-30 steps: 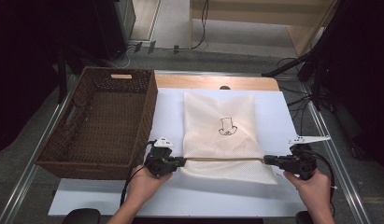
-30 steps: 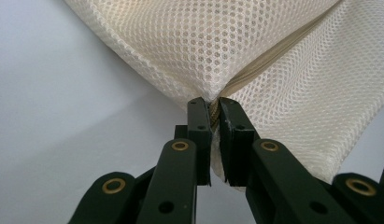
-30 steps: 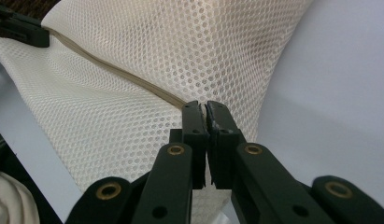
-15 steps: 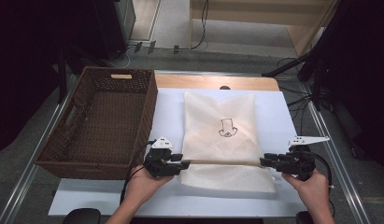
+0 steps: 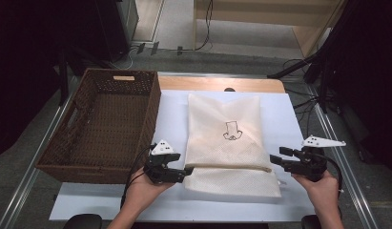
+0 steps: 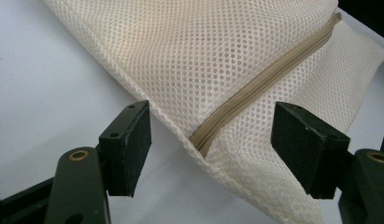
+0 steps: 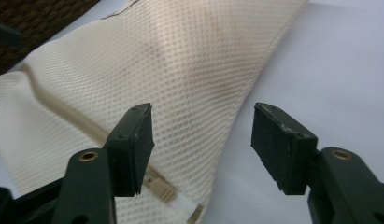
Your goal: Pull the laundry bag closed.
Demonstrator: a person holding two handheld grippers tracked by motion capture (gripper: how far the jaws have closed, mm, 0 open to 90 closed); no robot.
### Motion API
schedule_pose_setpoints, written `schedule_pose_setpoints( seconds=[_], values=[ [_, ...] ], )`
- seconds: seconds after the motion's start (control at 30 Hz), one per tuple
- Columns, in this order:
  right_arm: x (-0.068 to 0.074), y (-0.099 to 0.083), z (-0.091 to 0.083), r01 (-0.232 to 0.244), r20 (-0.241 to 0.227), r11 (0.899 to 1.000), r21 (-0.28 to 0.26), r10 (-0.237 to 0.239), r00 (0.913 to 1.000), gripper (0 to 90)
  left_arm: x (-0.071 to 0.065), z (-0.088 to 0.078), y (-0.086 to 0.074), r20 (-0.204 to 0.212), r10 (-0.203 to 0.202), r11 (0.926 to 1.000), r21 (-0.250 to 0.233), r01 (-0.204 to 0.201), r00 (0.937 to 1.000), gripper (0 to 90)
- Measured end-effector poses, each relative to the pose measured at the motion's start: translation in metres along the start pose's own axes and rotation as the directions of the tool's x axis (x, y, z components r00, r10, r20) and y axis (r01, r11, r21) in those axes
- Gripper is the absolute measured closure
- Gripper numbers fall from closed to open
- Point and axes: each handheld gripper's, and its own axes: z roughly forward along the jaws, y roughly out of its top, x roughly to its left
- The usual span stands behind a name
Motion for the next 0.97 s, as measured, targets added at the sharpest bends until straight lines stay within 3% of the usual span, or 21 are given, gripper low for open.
schedule_pose_setpoints(
  seconds=[0.47,0.97],
  values=[
    [-0.0072,0.0026,0.0061,-0.013,0.033,1.000,0.010,0.013,0.9994,35.9,0.0052,-0.0062,-0.0060,0.007,-0.035,0.9994,0.005,0.035,0.9993,30.5],
    [-0.0071,0.0024,0.0077,-0.019,0.038,1.000,0.020,0.018,0.9991,35.7,0.0049,-0.0042,-0.0067,-0.005,-0.024,0.9997,0.010,0.024,0.9997,30.9]
  ],
)
